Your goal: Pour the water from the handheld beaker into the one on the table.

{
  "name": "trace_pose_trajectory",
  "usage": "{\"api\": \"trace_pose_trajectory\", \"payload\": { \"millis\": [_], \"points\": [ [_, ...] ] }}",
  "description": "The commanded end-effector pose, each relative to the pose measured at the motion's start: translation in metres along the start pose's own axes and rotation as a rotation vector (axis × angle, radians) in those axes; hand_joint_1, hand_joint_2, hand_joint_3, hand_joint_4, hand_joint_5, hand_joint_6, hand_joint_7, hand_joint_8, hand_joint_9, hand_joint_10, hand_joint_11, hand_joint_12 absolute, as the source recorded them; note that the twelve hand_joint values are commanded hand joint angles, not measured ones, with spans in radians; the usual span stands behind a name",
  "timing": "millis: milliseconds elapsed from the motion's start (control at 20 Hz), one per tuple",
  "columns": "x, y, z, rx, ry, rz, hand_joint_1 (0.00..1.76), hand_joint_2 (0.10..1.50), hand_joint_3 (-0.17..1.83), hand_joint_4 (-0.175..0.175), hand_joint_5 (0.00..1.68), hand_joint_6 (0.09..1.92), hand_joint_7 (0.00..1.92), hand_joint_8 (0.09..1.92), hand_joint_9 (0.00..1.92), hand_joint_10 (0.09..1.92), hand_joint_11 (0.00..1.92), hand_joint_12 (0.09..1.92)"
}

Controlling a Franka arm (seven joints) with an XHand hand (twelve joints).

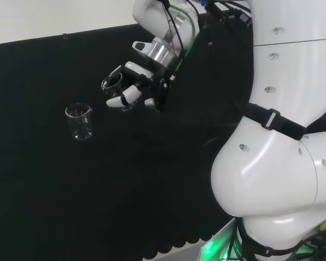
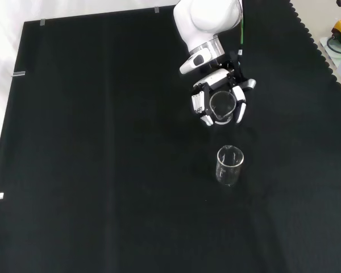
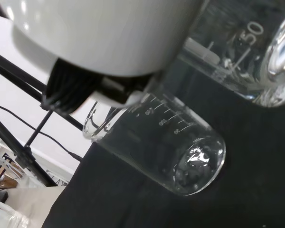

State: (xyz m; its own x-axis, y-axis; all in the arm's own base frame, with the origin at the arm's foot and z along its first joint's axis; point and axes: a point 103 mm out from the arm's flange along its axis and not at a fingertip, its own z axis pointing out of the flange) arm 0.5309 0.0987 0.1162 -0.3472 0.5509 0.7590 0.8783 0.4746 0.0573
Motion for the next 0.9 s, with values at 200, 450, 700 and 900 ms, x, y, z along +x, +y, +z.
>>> {"api": "trace_pose_trajectory", "payload": {
  "millis": [200, 450, 700, 900],
  "points": [
    [-0.002, -0.003, -0.004, 0.003, 0.006, -0.006, 1.46, 0.44, 0.89, -0.175, 1.34, 0.48, 1.69, 0.09, 1.56, 0.39, 1.29, 0.71],
    [0.001, -0.003, -0.003, 0.017, -0.009, -0.002, 1.46, 0.43, 0.89, -0.175, 1.34, 0.48, 1.69, 0.09, 1.56, 0.4, 1.29, 0.71],
    [0.013, 0.008, 0.008, 0.073, -0.046, 0.007, 1.46, 0.43, 0.89, -0.175, 1.34, 0.48, 1.69, 0.09, 1.56, 0.4, 1.29, 0.71],
    [0.011, 0.005, -0.006, 0.08, -0.036, 0.024, 1.46, 0.43, 0.89, -0.175, 1.34, 0.48, 1.69, 0.09, 1.56, 0.4, 1.29, 0.71]
  ]
}}
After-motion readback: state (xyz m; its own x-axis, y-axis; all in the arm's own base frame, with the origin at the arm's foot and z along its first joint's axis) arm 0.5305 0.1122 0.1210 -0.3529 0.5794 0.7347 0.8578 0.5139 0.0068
